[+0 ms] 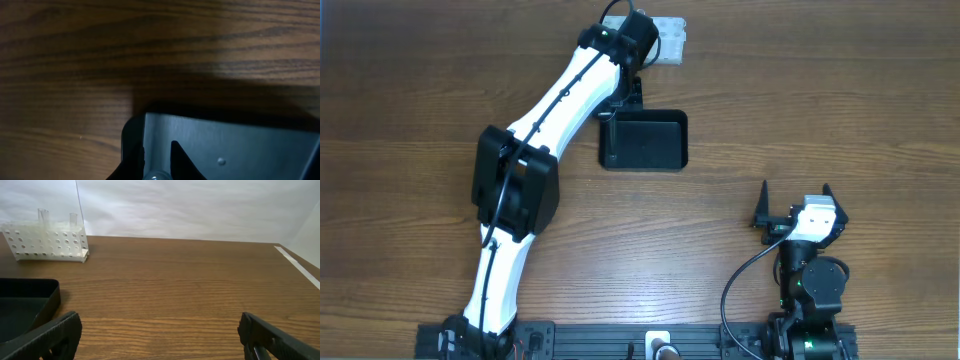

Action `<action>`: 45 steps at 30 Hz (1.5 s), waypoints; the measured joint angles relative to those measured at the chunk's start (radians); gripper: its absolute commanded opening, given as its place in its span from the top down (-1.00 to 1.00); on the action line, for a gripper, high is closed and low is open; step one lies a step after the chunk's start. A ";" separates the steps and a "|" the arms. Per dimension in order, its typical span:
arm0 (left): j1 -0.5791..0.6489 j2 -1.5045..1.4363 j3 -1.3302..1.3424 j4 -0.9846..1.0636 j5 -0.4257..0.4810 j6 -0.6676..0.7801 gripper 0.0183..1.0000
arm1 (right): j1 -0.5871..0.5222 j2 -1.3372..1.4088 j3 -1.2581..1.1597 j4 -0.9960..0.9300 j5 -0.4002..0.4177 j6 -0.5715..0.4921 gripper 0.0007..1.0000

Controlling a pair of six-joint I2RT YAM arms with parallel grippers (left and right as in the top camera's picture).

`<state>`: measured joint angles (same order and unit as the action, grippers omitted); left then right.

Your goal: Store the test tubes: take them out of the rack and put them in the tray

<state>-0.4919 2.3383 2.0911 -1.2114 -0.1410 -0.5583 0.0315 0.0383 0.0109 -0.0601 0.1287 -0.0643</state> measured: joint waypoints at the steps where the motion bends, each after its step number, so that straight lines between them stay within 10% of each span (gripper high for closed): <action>1: 0.000 0.002 0.000 0.005 0.000 0.005 0.96 | 0.000 0.000 0.000 0.000 0.000 0.000 -0.98; 29: 0.001 0.062 0.000 0.020 0.011 0.028 0.87 | 0.000 0.000 0.000 0.000 0.000 0.000 -0.99; 45: 0.009 0.067 0.000 0.026 0.068 0.043 -0.10 | 0.000 0.000 0.000 0.000 0.000 0.000 -0.99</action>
<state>-0.4828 2.4050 2.0914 -1.1854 -0.0734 -0.5156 0.0315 0.0383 0.0109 -0.0601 0.1287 -0.0643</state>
